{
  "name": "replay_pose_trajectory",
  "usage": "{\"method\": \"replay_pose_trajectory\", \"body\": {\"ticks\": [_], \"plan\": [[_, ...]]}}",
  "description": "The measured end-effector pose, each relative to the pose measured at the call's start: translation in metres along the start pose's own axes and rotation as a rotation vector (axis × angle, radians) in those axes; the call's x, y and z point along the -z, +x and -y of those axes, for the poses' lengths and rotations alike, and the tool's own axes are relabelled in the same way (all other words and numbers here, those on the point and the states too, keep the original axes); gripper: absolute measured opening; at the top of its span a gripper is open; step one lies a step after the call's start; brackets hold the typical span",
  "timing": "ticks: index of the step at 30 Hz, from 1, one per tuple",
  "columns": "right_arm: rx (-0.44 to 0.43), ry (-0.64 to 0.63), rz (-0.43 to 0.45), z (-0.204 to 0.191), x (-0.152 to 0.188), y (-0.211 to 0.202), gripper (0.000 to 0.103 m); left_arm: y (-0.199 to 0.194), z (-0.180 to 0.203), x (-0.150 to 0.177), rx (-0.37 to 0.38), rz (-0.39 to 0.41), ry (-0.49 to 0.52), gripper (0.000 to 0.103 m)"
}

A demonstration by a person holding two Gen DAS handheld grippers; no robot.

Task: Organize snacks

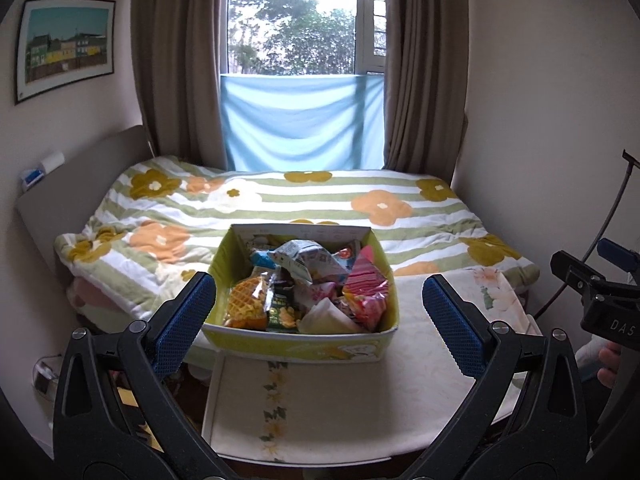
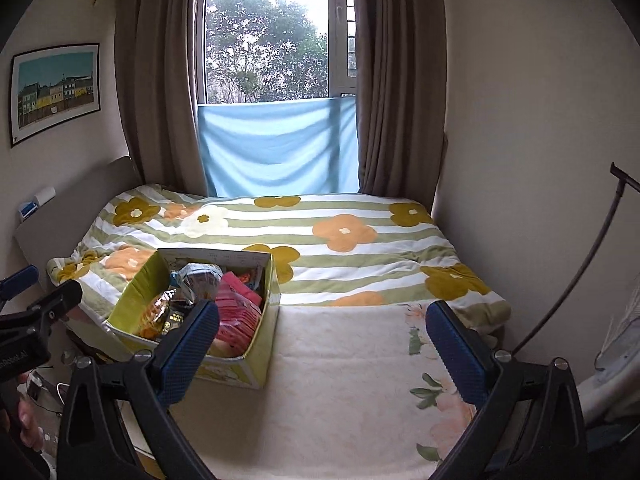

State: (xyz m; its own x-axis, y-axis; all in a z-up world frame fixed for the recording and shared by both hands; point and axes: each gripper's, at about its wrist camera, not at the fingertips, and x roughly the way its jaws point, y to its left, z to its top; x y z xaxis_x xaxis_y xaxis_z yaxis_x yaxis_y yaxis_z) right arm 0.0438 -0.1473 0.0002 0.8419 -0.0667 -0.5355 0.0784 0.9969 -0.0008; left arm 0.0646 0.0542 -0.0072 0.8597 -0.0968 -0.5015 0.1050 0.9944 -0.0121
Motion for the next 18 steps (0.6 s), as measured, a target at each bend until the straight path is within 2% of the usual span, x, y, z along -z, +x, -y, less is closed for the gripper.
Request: {"method": "replay_pose_trajectory", "body": {"ticks": [8,18], "plan": [[0.007,0.008,-0.009,0.014,0.014,-0.015,0.103,-0.021,0.018,0.011,-0.003,0.004,0.015,0.103],[0.003,0.019,-0.001,0.022,0.021,-0.025,0.102,-0.03,0.023,0.013,-0.014,0.007,0.016,0.103]]}}
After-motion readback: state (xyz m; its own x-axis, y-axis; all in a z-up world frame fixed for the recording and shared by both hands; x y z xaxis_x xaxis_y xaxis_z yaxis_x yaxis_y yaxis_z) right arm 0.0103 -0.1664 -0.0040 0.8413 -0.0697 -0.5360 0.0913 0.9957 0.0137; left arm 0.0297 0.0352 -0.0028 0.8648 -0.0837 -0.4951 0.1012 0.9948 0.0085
